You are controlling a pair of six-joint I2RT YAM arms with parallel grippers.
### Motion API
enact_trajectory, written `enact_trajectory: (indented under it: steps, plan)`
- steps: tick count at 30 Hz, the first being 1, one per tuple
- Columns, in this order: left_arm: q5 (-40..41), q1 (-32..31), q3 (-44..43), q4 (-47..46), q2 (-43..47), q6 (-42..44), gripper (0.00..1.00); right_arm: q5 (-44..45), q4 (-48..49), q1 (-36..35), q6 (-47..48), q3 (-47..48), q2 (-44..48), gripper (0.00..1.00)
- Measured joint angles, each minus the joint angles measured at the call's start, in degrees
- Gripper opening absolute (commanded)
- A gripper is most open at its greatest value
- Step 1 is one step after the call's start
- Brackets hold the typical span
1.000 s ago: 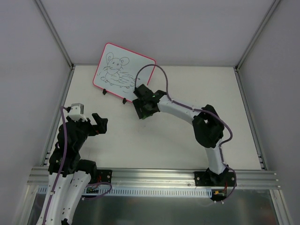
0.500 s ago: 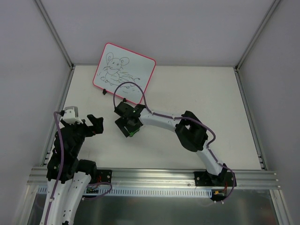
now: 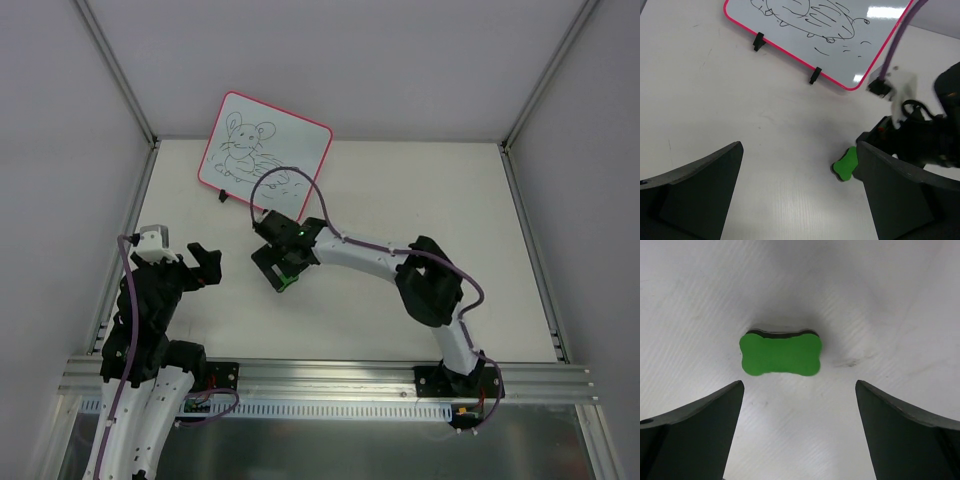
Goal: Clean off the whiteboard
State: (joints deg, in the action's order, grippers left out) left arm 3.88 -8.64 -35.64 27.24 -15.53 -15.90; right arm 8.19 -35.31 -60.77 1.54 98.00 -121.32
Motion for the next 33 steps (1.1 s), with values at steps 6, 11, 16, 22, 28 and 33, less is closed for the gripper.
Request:
enact_trajectory:
  steps: [6, 11, 16, 22, 28, 33]
  plan:
    - [-1.09, 0.02, 0.00, 0.00, -0.98, 0.02, 0.99, -1.62, 4.76, 9.60, 1.97, -7.50, 14.88, 0.97]
    - [-2.23, 0.11, 0.00, 0.00, -1.92, 0.02, 0.99, -1.70, 13.42, 18.23, 4.20, -9.16, 19.98, 0.98]
    - [-2.43, 0.11, 0.00, 0.00, -2.27, 0.02, 0.99, -8.83, 21.70, 24.33, 4.39, -10.91, 19.41, 0.97]
    - [-2.67, 0.11, 0.00, 0.00, -3.13, 0.04, 0.99, -16.85, 28.61, 30.36, 1.92, -7.17, 13.03, 0.97]
    - [-3.76, 0.11, 0.00, 0.00, -3.58, 0.07, 0.99, -19.45, 35.80, 31.04, -0.50, -3.80, 5.53, 0.95]
    - [-3.89, 0.13, 0.00, 0.00, -3.65, 0.07, 0.99, -20.59, 41.88, 30.80, -3.52, -3.39, 0.63, 0.86]
